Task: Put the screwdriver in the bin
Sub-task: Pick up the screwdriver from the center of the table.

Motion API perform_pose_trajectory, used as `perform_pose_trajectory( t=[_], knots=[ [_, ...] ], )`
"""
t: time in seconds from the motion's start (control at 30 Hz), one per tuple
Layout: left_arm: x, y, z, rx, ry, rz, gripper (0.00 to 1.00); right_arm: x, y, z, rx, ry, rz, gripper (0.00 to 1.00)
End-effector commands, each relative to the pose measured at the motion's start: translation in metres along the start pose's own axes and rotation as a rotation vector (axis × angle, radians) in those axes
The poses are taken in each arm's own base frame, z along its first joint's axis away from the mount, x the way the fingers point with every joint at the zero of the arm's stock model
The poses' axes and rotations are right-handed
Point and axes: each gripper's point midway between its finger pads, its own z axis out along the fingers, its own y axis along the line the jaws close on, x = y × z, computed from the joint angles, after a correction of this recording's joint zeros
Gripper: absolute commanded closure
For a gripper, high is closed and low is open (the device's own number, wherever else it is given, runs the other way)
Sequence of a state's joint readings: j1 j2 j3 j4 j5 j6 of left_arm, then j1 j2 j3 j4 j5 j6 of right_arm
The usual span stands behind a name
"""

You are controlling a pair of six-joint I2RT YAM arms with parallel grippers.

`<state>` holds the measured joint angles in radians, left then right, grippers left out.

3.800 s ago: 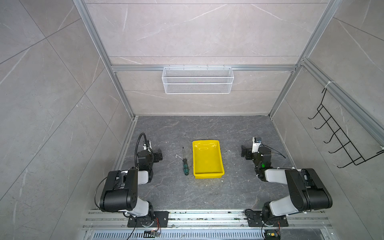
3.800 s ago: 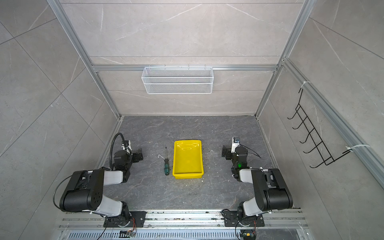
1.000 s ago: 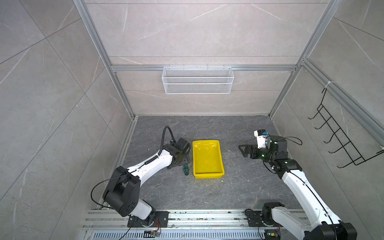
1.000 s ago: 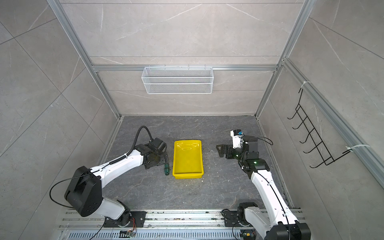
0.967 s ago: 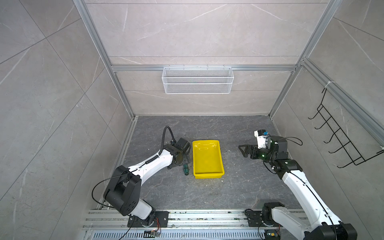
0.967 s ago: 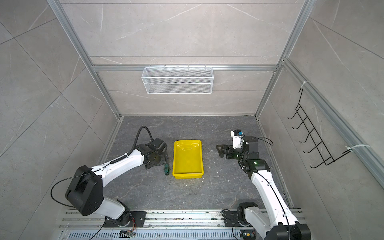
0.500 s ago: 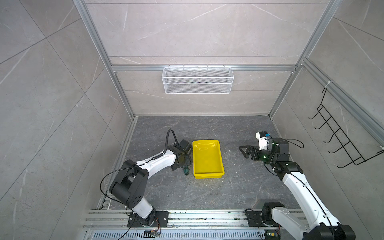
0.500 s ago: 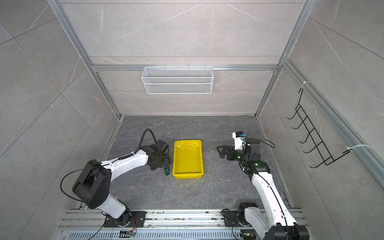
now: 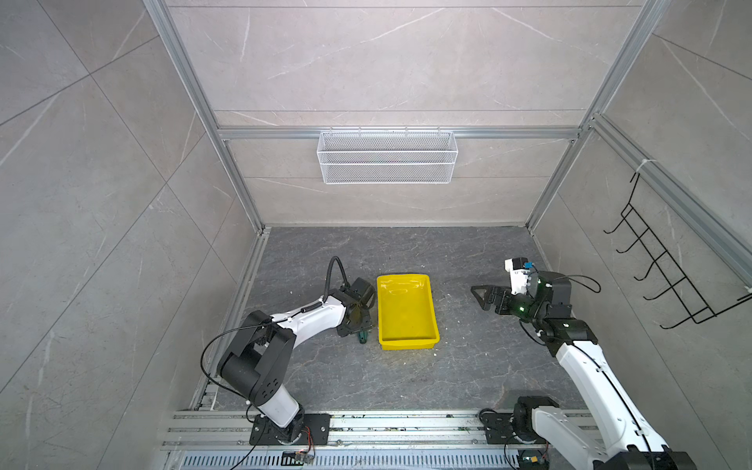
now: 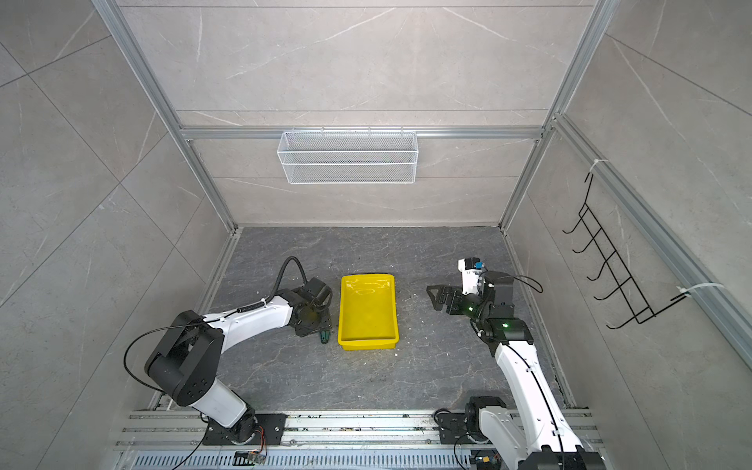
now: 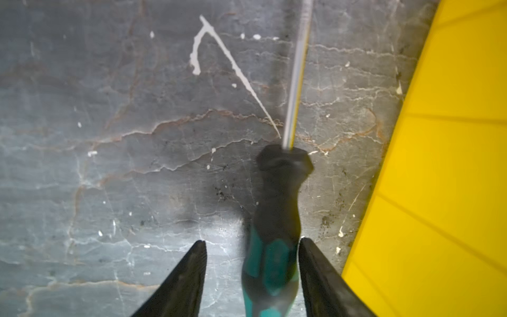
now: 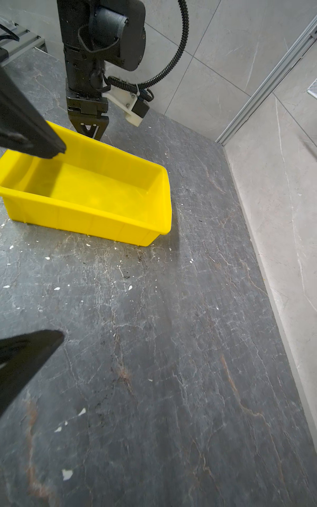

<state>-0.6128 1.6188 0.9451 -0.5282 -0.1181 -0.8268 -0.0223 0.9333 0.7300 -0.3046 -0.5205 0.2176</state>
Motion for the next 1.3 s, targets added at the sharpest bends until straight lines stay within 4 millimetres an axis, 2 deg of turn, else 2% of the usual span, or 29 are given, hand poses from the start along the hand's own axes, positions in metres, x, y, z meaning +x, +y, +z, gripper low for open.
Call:
perform_pose_trajectory(
  t=[0.0,0.3,0.53,0.8,1.03,1.13,1.23,1.27],
  knots=[
    [0.006,0.003,0.004,-0.007,0.017,0.005,0.45,0.005,0.000,-0.005,0.007,0.010,0.013,0.00],
    [0.009,0.002,0.011,-0.002,0.029,0.012,0.48,0.005,0.000,-0.010,0.015,0.006,0.012,0.00],
    [0.009,0.003,0.015,-0.003,0.031,0.020,0.58,0.006,0.001,-0.013,0.016,0.009,0.008,0.00],
    [0.011,0.005,0.021,-0.021,0.042,0.037,0.59,0.004,0.001,-0.014,0.021,0.007,0.007,0.00],
    [0.005,0.004,0.025,-0.036,0.034,0.060,0.60,0.003,0.001,-0.014,0.021,0.009,0.005,0.00],
    [0.003,0.004,0.024,-0.038,0.029,0.061,0.72,0.002,0.002,-0.014,0.020,0.007,0.003,0.00],
    [0.001,0.007,0.022,-0.050,0.025,0.061,0.93,0.001,0.002,-0.016,0.022,0.008,0.002,0.00],
    [0.000,0.009,0.019,-0.062,0.017,0.060,0.94,0.002,0.002,-0.016,0.022,0.009,0.003,0.00]
  ],
)
